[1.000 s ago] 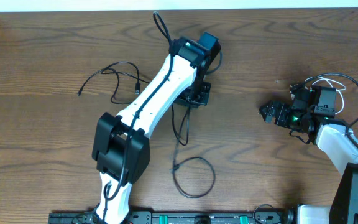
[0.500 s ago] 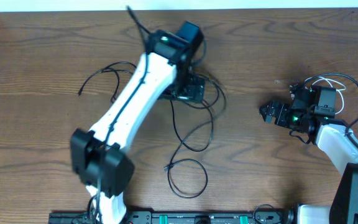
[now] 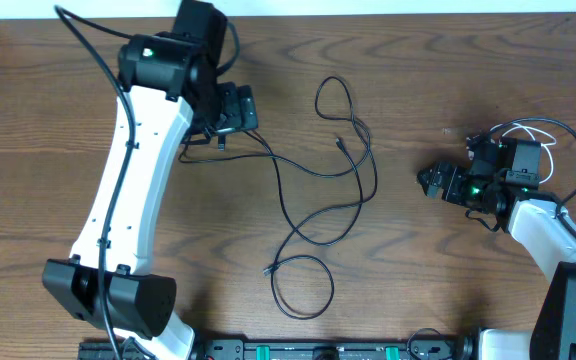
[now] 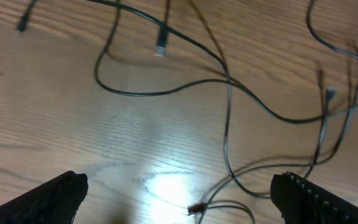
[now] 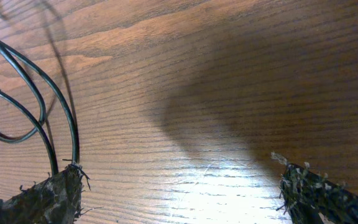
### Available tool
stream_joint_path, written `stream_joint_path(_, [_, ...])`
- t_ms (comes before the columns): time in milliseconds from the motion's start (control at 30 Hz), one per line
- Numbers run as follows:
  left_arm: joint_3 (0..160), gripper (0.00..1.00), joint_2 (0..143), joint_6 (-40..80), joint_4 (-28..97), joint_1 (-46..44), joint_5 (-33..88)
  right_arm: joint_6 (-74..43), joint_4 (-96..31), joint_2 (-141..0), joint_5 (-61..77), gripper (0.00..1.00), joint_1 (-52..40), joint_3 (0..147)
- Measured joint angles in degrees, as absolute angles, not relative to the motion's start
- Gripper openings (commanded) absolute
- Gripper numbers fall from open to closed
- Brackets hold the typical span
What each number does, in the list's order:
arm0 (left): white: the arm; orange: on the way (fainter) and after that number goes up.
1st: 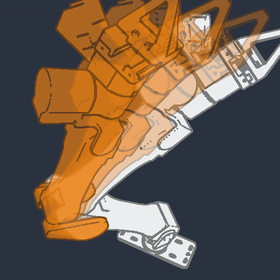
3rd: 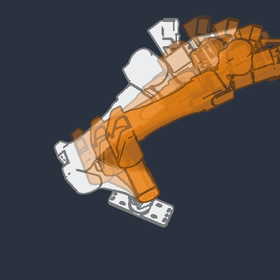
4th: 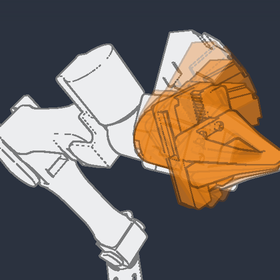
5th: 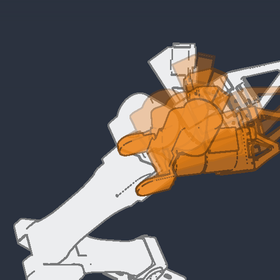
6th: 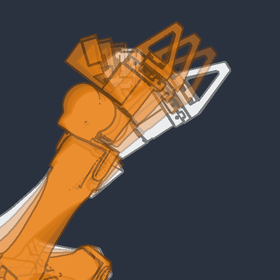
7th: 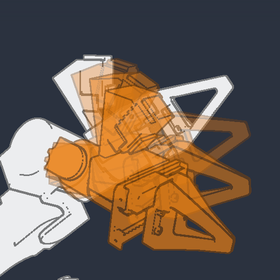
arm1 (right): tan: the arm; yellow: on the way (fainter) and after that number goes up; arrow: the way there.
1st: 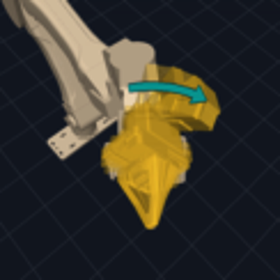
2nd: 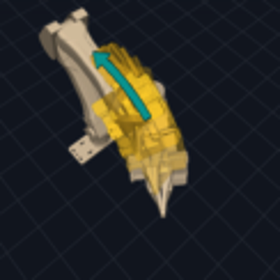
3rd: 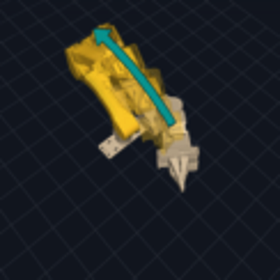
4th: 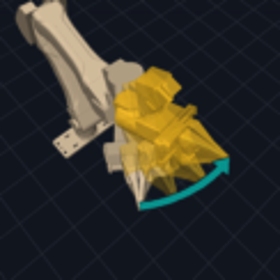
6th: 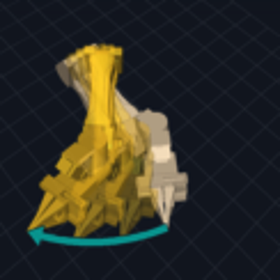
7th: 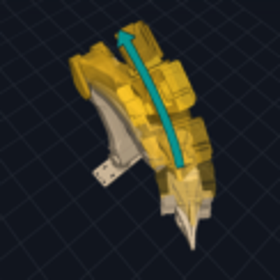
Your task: Untangle cables
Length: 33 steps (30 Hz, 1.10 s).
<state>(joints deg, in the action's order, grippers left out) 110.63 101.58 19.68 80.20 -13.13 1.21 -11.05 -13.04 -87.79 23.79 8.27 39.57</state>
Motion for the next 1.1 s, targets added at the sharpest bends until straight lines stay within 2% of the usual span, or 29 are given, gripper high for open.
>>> stream_joint_path(1100, [110.63, 0.99, 101.58, 19.68, 80.36, -12.1, 1.1, -11.05, -13.04, -87.79, 23.79, 0.99, 8.29, 39.57])
